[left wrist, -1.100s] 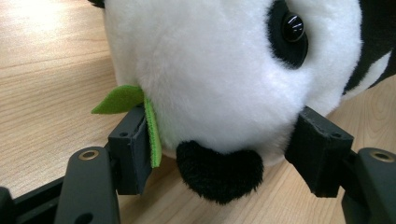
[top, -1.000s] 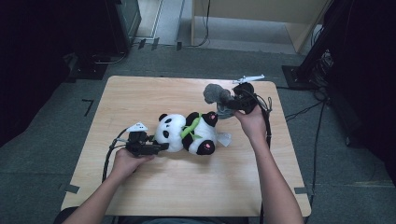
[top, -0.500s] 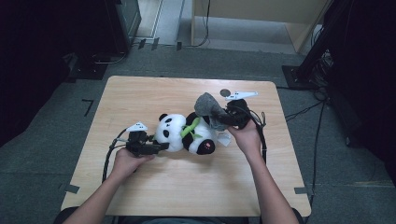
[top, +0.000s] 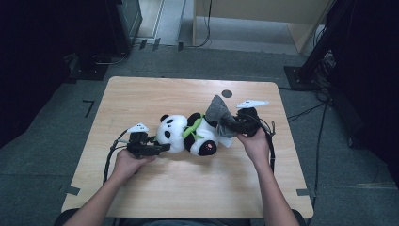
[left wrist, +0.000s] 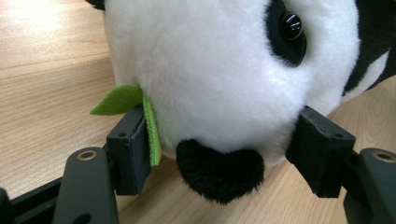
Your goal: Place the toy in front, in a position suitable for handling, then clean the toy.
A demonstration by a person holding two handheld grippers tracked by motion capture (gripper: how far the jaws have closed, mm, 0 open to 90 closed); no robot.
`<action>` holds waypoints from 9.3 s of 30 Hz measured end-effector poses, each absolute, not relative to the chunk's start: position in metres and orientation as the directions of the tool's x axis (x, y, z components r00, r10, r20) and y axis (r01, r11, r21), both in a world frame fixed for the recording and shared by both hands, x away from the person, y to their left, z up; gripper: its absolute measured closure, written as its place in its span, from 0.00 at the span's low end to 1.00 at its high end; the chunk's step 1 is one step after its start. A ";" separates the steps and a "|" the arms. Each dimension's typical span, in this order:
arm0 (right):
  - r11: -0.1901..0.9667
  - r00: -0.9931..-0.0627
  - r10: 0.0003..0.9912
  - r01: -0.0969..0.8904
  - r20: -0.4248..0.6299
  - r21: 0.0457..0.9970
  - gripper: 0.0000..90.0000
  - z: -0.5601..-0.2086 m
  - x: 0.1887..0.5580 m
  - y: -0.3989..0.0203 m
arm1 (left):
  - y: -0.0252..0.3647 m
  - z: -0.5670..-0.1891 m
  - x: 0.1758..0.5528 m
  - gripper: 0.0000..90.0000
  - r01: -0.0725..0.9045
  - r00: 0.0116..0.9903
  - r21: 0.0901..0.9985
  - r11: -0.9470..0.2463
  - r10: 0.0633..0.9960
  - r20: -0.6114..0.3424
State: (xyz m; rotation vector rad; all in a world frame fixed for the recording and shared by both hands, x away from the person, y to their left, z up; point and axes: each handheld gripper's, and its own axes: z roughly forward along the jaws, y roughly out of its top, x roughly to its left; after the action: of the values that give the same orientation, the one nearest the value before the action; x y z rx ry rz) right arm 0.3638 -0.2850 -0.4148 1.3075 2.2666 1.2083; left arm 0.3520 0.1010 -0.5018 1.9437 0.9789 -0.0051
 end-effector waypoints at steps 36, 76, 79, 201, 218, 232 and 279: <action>0.306 -0.616 0.779 0.541 0.121 0.783 0.81 -0.393 0.364 -0.246 | 0.100 -0.501 0.352 0.33 0.631 0.683 0.733 -0.253 0.629 -0.371; 0.283 -0.575 0.808 0.573 0.131 0.769 0.81 -0.363 0.374 -0.256 | 0.100 -0.501 0.351 0.33 0.629 0.682 0.737 -0.249 0.631 -0.369; 0.330 -0.612 0.783 0.560 0.111 0.760 0.81 -0.355 0.382 -0.232 | 0.100 -0.501 0.350 0.34 0.622 0.687 0.741 -0.253 0.630 -0.362; 0.450 -0.607 0.794 0.632 0.041 0.631 0.81 -0.383 0.415 -0.216 | 0.100 -0.499 0.352 0.39 0.635 0.676 0.734 -0.239 0.633 -0.379; 0.397 -0.631 0.773 0.564 0.068 0.725 0.82 -0.344 0.398 -0.209 | 0.100 -0.499 0.351 0.39 0.633 0.677 0.736 -0.240 0.634 -0.374; 0.393 -0.762 0.610 0.526 0.214 0.754 0.82 -0.358 0.386 -0.126 | 0.100 -0.499 0.351 0.40 0.632 0.678 0.736 -0.242 0.632 -0.374; 0.311 -0.601 0.774 0.633 0.197 0.709 0.82 -0.367 0.406 -0.221 | 0.100 -0.498 0.355 0.42 0.633 0.683 0.733 -0.250 0.626 -0.377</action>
State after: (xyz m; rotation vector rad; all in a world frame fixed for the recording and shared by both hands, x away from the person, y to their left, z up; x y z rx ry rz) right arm 0.4057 -0.2211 -0.3671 1.3001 2.3919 1.1643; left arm 0.3551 0.1000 -0.4983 1.9408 0.9773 -0.0094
